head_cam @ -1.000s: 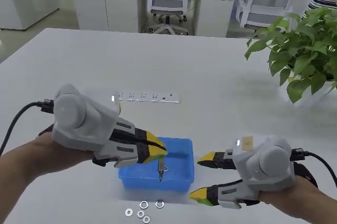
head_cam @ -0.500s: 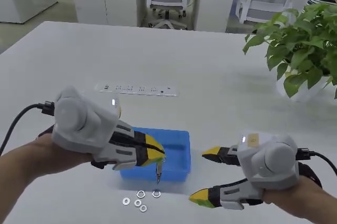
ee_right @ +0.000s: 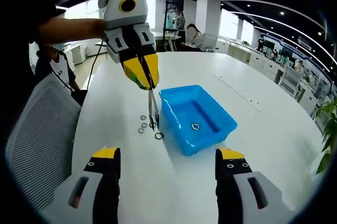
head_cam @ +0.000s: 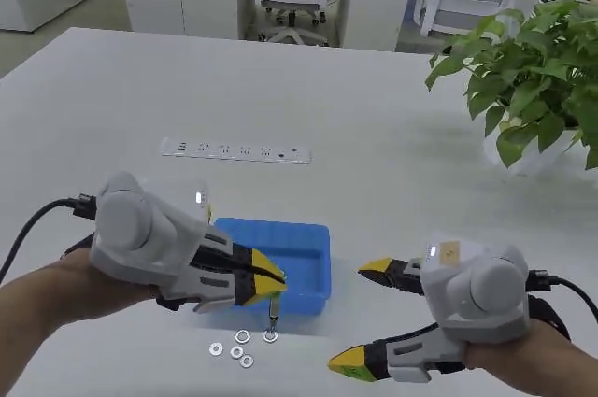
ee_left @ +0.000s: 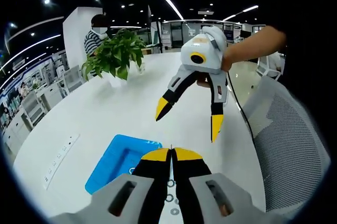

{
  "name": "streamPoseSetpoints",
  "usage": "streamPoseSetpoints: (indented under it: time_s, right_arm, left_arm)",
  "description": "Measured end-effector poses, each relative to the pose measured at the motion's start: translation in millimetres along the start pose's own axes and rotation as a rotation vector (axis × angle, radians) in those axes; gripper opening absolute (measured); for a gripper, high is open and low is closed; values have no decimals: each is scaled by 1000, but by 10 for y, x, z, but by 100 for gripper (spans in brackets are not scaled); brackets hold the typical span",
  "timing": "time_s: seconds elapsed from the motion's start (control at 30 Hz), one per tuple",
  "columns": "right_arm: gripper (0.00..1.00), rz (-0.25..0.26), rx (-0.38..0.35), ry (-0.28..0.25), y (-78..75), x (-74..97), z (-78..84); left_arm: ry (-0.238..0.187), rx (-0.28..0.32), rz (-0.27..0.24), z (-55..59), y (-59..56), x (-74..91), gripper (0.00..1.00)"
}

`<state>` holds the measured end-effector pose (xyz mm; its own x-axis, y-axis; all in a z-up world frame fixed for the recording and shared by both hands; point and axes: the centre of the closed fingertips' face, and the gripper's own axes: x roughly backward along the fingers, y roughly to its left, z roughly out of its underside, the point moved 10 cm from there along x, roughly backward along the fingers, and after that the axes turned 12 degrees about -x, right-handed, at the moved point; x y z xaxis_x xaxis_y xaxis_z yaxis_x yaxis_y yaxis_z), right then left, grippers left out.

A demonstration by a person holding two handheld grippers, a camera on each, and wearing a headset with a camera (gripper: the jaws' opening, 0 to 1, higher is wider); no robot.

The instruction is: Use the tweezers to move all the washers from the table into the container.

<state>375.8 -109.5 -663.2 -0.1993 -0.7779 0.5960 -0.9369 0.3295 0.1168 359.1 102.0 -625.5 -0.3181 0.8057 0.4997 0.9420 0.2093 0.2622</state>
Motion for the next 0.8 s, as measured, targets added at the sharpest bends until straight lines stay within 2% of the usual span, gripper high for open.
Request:
streamPoseSetpoints:
  time_s: [0.43, 0.8]
  right_arm:
    - [77, -19, -18, 28, 78, -37, 105]
    - [76, -20, -26, 37, 84, -52, 152]
  left_arm:
    - [13, 16, 20, 122, -25, -101, 5]
    - [11, 14, 25, 154, -23, -138, 5]
